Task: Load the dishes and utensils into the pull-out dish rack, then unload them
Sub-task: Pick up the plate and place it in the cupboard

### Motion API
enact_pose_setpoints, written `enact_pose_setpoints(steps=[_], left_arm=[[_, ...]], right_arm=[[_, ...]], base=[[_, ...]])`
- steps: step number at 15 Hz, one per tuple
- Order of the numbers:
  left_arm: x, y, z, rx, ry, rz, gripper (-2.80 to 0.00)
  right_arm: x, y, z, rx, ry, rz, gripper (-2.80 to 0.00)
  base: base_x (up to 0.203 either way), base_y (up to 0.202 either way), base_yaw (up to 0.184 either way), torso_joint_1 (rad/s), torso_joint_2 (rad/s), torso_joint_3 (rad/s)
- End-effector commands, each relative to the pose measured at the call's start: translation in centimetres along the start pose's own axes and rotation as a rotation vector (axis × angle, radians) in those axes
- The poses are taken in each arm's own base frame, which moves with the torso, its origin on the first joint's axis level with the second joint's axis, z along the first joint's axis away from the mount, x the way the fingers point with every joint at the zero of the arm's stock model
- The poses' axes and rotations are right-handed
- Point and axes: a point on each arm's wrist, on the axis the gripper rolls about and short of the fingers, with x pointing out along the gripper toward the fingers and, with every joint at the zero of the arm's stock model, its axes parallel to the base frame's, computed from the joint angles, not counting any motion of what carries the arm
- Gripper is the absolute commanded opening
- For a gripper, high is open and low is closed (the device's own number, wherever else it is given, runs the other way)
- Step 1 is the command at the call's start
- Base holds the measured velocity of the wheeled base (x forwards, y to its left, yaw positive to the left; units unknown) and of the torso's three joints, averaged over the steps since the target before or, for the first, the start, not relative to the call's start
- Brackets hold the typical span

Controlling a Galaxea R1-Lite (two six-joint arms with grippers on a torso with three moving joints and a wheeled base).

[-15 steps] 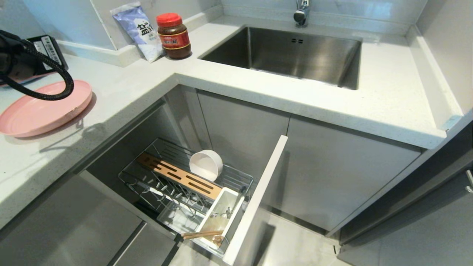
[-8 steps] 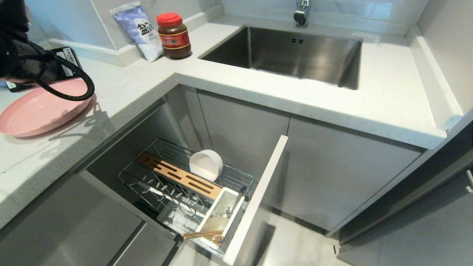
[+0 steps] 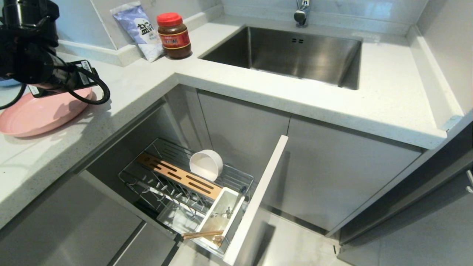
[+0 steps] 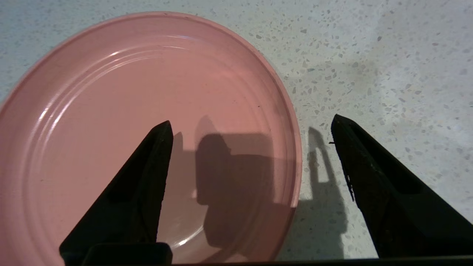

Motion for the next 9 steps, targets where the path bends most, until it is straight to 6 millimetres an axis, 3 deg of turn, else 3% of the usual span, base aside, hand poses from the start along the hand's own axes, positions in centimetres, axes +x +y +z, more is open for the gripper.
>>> enact_pose_setpoints(steps=[1,9], left_arm=[[1.5,-0.4,-0.7,0.013,0.026,0.014,0.0],[2.6,-1.1,-1.3,0.022,0.054,-0.03,0.0]], right_arm=[[0.0,0.0,0.0,0.0,-0.002,0.0,-2.8],[0.0,0.0,0.0,0.0,-0.003,0.0,-2.8]], base=[[0.0,0.0,0.0,0.0,0.0,0.0],[0.0,0.0,0.0,0.0,0.0,0.0]])
